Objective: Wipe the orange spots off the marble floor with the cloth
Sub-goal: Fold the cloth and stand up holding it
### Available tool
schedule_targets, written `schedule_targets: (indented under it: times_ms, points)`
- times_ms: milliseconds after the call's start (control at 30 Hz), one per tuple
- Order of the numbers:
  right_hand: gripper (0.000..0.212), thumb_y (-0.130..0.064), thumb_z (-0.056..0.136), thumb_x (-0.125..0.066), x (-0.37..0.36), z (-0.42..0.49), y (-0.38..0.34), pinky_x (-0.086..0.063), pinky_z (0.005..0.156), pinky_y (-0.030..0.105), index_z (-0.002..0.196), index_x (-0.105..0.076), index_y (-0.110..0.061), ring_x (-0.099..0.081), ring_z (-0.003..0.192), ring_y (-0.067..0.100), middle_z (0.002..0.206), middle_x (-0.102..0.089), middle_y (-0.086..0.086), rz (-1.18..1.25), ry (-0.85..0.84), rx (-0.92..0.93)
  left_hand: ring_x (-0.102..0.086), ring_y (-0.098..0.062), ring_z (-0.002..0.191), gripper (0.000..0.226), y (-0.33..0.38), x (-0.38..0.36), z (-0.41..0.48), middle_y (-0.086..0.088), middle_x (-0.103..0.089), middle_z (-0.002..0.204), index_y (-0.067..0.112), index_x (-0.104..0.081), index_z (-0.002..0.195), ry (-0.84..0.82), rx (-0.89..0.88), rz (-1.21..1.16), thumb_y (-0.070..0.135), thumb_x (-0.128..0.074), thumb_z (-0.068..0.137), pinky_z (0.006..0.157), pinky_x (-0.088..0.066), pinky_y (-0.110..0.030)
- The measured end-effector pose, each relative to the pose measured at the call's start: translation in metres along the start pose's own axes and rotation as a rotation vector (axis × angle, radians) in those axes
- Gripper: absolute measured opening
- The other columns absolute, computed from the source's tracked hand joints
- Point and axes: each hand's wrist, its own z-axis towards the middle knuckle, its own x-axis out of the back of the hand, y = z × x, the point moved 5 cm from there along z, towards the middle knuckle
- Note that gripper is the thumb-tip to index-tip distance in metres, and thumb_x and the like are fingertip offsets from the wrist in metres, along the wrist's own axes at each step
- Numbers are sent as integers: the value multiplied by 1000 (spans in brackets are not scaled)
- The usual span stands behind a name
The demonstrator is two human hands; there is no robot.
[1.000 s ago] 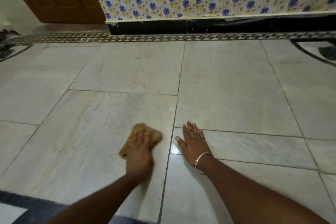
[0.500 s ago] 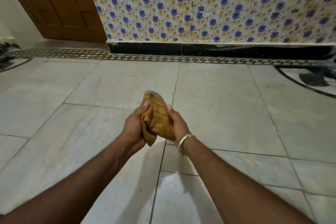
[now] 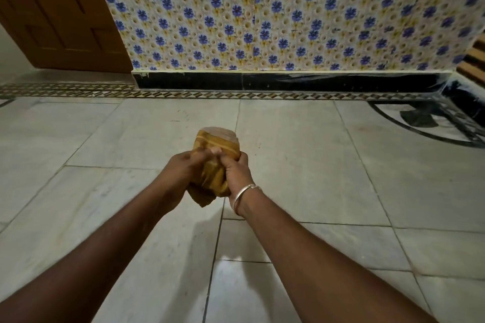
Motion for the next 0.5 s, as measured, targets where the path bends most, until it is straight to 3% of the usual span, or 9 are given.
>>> schedule_targets:
  times_ms: [167, 267, 333, 400, 500]
  points:
    - [45, -42, 93, -64, 3, 11, -12, -57, 90, 54, 129, -44, -22, -63, 109, 32, 123, -61, 11, 49, 70, 15, -75, -32, 103, 28, -4, 5, 18, -12, -79, 108, 4, -70, 118, 67, 52, 3, 16, -74, 93, 91, -62, -49]
    - [45, -36, 87, -70, 10, 18, -24, -57, 67, 36, 125, -49, -23, -66, 107, 32, 123, -64, 11, 70, 93, 59, -76, -33, 103, 25, 5, 4, 28, -14, -79, 108, 1, -69, 118, 68, 40, -97, 7, -70, 95, 88, -62, -46]
    - [52, -30, 82, -76, 18, 25, -38, -52, 60, 30, 127, -51, -25, -66, 106, 31, 123, -65, 10, 90, 109, 79, -76, -33, 103, 25, 14, -2, 36, -14, -79, 111, 0, -68, 121, 54, 21, -155, 5, -66, 96, 90, -62, -46]
    - [60, -24, 79, -79, 26, 32, -54, -55, 63, 32, 132, -51, -26, -66, 106, 30, 124, -64, 9, 119, 129, 93, -76, -32, 105, 26, 26, -11, 44, -14, -78, 114, 1, -66, 123, 39, 1, -175, 5, -65, 98, 90, -62, -46]
    - [63, -20, 79, -80, 28, 37, -89, -60, 82, 45, 134, -51, -25, -65, 106, 30, 123, -63, 9, 163, 130, 92, -75, -32, 107, 28, 54, -24, 57, -14, -76, 116, 2, -64, 126, 55, -11, -215, 7, -63, 98, 91, -62, -45]
